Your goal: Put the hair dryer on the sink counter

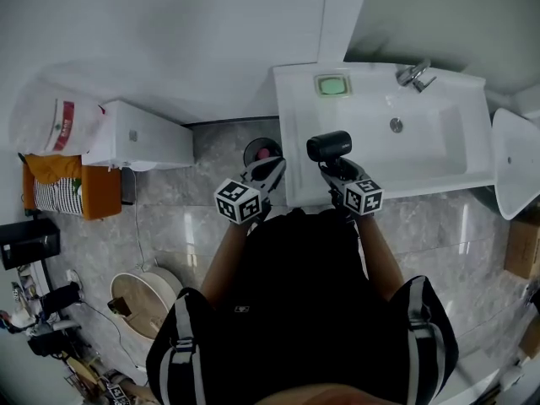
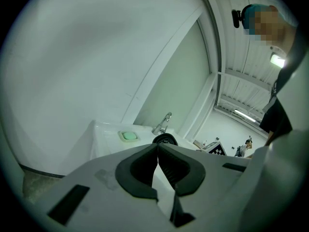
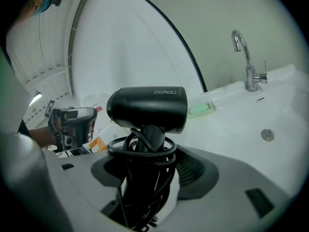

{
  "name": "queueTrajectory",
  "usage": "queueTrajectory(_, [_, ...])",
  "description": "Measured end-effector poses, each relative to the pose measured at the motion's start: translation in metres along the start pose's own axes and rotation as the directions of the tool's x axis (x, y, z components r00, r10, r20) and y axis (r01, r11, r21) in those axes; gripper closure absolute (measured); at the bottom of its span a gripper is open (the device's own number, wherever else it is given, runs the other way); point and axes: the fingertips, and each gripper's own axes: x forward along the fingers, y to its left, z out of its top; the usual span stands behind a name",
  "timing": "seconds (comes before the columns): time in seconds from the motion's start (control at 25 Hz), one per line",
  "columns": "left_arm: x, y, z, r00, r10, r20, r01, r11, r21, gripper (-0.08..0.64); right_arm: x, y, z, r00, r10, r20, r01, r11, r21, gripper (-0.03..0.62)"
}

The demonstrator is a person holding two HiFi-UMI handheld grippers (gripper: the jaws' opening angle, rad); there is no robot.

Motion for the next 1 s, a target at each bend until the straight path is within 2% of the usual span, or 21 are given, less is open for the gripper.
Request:
queueTrajectory(0.56, [-0.011, 0.029, 0.002, 1.000, 0.010, -0.015, -0.010, 1.000, -0.005, 0.543, 0.033, -0.013, -0.019, 0.994, -0.077, -0.079, 0.079, 0.997, 0.019, 0.261])
queueTrajectory(1.0, [-0.011, 0.037, 0.003, 1.000, 0.010, -0.029, -0.010, 1.000, -0.010, 0.543, 0.064, -0.034, -0.043, 0.964, -0.144, -0.224, 0.158, 0.986, 0.047, 0.261])
